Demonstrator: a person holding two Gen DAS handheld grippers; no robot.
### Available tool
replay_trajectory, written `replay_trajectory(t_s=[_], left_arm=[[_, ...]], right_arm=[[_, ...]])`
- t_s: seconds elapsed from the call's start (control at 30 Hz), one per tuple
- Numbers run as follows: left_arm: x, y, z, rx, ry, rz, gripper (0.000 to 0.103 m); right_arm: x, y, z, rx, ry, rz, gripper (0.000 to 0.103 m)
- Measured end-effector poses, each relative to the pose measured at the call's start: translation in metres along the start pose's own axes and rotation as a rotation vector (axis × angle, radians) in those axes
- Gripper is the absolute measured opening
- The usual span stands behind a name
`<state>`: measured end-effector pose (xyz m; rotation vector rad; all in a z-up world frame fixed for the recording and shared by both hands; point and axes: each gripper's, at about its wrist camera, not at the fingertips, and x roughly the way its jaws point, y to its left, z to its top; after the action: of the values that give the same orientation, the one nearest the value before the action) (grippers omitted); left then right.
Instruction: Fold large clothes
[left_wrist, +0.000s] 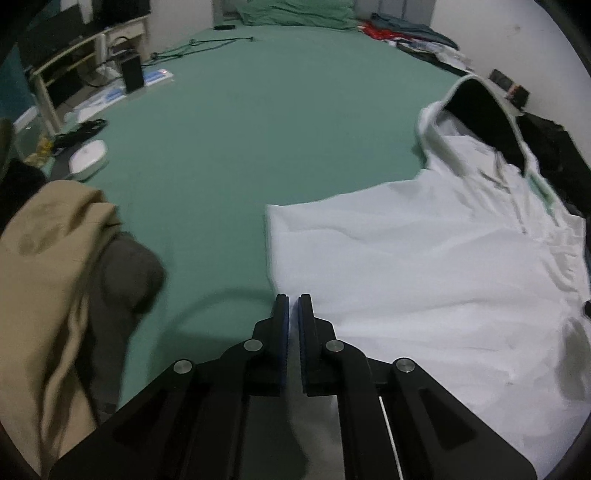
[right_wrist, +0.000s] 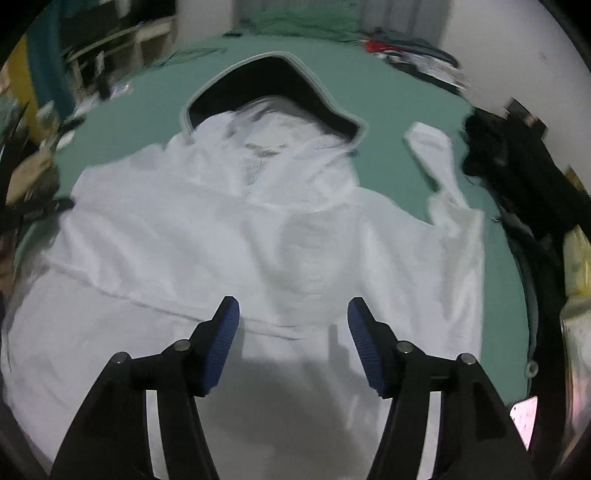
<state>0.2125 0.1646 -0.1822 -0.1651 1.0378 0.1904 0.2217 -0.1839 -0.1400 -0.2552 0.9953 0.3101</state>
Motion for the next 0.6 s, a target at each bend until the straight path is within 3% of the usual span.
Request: replay_trajectory(t_s=[0.17,0.33,0.4,0.6], left_arm=[[0.000,0.002,0.002,-0.002,-0.002,0.010,0.005],[0.002,-0.001,0.000,0.033,-0.020,0.047,0.005],[0.002,0.000,-0.001,0.039,-0.029,0.074,0.005],[0.002,0.007,0.001,-0.002,-0.017,0.053,0.005]], right_arm=[[0.007,-0.053,0.011,0.169,-0.062,0.035,0.061],[0.041,-0.077,0.020,0.190,-0.074,0.041,0.061],[0.054,-0.075,0.021,0.177,-0.045,0.041,0.059],[0.052,-0.033,0.029,0.044,-0.087,0.053,0.057]])
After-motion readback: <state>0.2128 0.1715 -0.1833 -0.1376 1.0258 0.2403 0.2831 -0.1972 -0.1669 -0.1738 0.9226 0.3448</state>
